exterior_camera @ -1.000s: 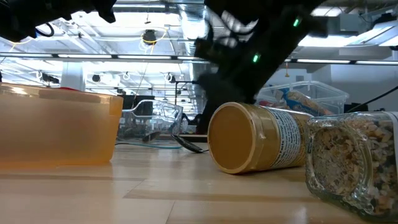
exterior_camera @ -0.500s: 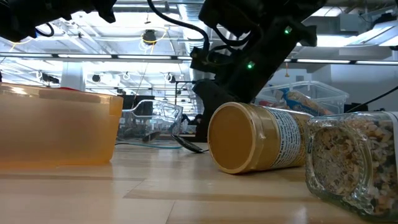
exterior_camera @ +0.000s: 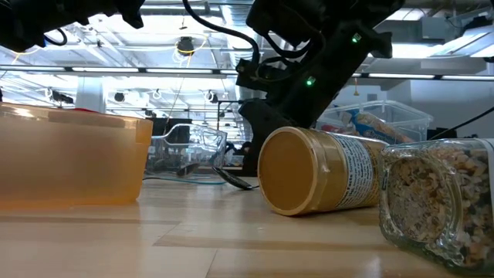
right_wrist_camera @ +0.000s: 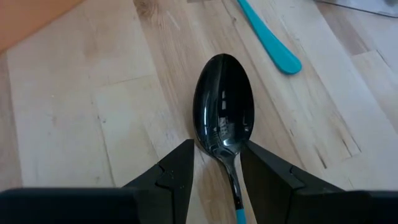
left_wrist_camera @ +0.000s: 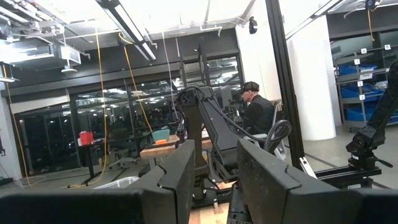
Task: Pick & Place Food Item
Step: Put the blue spoon into the left transparent bin
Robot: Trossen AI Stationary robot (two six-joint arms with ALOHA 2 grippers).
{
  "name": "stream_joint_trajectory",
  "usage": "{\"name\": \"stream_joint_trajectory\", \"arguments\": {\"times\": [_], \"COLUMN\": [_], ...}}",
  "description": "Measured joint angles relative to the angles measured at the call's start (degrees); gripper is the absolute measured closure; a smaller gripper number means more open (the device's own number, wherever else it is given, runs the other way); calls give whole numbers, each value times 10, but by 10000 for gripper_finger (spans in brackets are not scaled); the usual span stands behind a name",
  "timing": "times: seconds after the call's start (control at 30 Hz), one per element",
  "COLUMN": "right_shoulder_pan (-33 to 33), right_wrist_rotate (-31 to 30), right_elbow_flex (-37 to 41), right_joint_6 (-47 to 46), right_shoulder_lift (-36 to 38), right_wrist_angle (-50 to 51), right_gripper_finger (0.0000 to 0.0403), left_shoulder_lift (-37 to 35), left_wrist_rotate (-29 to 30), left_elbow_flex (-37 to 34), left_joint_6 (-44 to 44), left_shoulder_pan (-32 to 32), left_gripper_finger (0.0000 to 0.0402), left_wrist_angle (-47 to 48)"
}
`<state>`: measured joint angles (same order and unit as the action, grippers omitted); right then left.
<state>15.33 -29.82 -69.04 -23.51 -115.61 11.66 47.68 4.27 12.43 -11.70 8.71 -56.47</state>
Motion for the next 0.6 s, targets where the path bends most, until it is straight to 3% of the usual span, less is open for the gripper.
{"name": "stream_joint_trajectory", "arguments": {"times": [0.6], "right_shoulder_pan": [0], "right_wrist_rotate": [4], "right_elbow_flex": [0], "right_joint_6": [1], "right_shoulder_lift": [1], "right_wrist_angle": [15], "right_gripper_finger": [276], "left_shoulder_lift": [0], "left_wrist_rotate": [0], "left_elbow_flex": [0], "left_joint_6": [0], "left_shoulder_pan": [0], "left_gripper_finger": [289], "left_wrist_angle": [1]}}
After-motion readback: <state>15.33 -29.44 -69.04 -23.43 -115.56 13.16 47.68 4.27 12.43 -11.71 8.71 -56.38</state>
